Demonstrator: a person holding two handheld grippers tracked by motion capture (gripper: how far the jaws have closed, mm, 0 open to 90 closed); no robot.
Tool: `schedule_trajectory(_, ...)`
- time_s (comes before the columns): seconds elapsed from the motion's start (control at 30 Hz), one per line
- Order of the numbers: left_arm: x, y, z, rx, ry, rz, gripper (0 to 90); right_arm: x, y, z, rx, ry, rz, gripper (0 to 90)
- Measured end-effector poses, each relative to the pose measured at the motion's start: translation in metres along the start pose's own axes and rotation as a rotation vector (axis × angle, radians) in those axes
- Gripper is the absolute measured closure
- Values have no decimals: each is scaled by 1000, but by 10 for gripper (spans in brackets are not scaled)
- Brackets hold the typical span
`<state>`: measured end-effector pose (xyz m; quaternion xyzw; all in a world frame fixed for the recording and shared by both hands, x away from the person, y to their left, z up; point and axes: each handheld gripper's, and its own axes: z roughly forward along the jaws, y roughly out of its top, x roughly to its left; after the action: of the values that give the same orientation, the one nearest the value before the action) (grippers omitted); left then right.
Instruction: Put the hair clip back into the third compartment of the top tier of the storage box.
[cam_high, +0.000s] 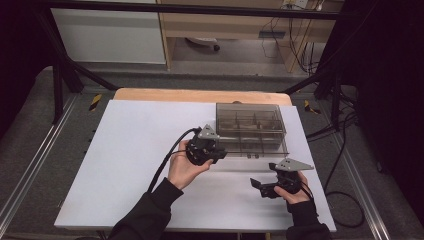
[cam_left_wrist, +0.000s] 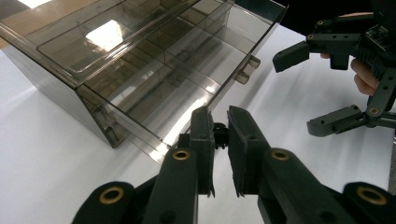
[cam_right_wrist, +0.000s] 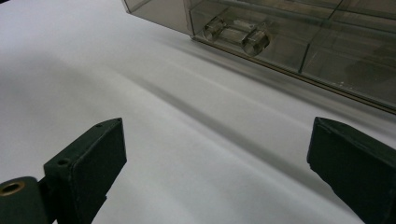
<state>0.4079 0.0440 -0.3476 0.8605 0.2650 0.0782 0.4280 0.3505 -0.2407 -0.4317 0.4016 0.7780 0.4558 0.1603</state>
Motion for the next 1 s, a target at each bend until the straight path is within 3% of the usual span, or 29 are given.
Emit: schedule_trajectory(1.0,-4,21,20,5,-13,21,804,0,0,0,0,1,2,52)
